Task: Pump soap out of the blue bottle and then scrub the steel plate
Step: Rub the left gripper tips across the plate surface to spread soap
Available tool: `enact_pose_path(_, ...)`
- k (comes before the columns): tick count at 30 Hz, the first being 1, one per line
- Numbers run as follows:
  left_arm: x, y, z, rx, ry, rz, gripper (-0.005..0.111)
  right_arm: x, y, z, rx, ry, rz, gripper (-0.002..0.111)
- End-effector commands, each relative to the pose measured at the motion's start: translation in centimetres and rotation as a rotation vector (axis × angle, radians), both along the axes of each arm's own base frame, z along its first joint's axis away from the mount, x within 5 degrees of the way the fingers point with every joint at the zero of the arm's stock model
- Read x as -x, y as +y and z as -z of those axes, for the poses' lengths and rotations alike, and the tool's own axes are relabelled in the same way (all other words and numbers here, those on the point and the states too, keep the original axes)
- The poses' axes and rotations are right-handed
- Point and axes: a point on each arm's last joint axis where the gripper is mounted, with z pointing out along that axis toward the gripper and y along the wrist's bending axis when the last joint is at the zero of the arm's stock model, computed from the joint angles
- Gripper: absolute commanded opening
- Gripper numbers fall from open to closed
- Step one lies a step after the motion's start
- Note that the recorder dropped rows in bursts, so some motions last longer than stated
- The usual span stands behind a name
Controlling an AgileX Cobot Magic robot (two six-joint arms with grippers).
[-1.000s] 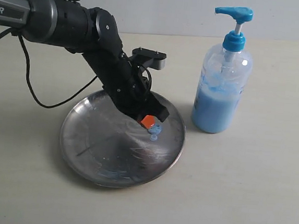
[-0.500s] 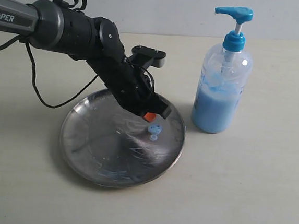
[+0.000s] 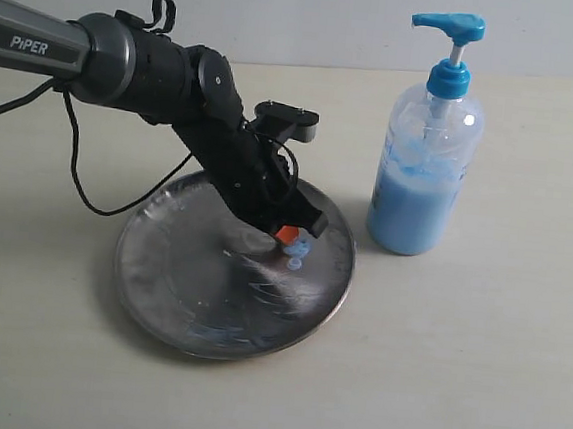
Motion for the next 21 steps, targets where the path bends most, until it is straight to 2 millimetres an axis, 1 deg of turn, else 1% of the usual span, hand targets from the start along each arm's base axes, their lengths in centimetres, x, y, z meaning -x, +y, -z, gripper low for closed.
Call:
enact_pose_path(1,0.5,-0.2,0.0,-0.011,0.038,0.021,0.000,-0.1,0.0,0.0,0.003,-0.012,0.002,0.000)
enact_pose_path(8,1.1,0.3,0.2,-0.075,0.088,0.094,0.000,-0.1,0.0,0.0,0.002,-0.014,0.002,0.000)
enact_pose_path(14,1.3,-0.1,0.1,-0.033,0.118,0.060,0.000,-0.1,0.0,0.0,0.002,-0.014,0.002,0.000)
enact_pose_path(17,1.6,-0.7,0.1,-0.024,0.098,0.065,0.000,-0.1,0.0,0.0,0.002,-0.014,0.002,0.000)
enact_pose_path(21,2.4,-2.3,0.0,-0.016,0.044,0.094,0.000,-0.1,0.0,0.0,0.002,-0.014,0.002,0.000)
